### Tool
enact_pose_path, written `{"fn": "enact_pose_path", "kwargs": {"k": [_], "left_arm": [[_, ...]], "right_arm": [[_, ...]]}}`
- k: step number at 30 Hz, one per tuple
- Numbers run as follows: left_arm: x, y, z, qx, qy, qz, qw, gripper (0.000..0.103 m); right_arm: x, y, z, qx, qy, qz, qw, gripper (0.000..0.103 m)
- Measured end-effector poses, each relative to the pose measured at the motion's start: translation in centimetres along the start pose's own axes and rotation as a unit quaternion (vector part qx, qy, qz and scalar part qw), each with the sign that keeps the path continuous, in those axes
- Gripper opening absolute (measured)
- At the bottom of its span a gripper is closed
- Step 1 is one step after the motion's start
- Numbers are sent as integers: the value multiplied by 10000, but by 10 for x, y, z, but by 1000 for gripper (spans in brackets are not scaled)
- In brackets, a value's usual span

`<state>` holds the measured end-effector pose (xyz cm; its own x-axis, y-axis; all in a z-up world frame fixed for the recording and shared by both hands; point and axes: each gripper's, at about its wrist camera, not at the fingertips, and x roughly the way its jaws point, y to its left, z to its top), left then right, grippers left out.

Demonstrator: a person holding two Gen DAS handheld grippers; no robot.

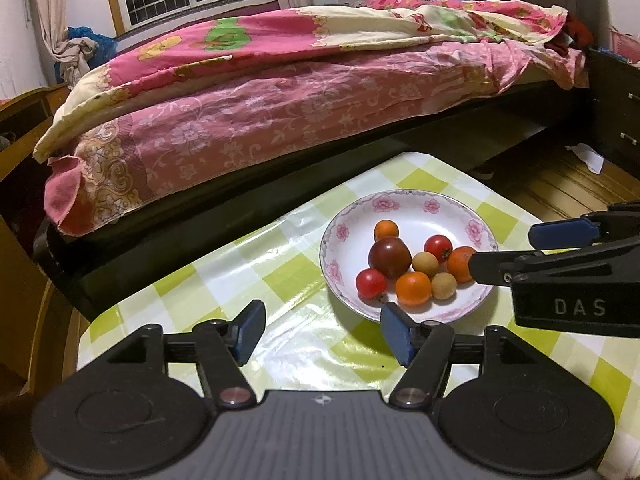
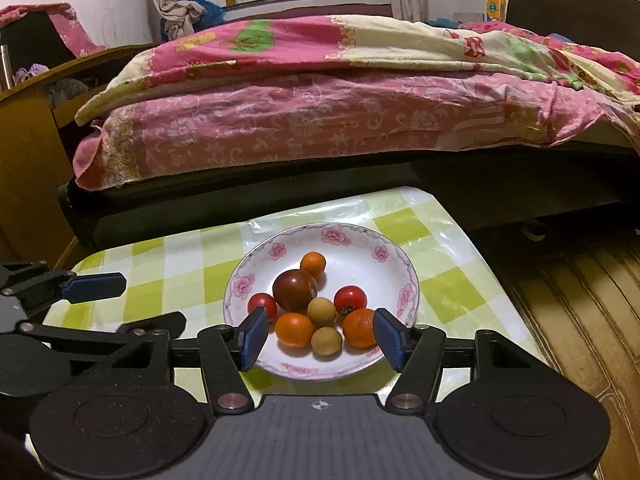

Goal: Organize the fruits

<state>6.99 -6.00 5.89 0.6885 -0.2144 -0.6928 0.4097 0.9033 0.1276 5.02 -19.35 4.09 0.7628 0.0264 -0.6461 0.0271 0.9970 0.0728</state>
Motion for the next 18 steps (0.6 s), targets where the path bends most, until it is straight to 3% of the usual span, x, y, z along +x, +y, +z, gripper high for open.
{"fn": "enact_pose_path", "kwargs": {"k": [18], "left_arm": [[-22, -4, -32, 65, 4, 111, 9999, 88]], "right_arm": [[-32, 12, -32, 75, 121, -31, 9999, 57]]}}
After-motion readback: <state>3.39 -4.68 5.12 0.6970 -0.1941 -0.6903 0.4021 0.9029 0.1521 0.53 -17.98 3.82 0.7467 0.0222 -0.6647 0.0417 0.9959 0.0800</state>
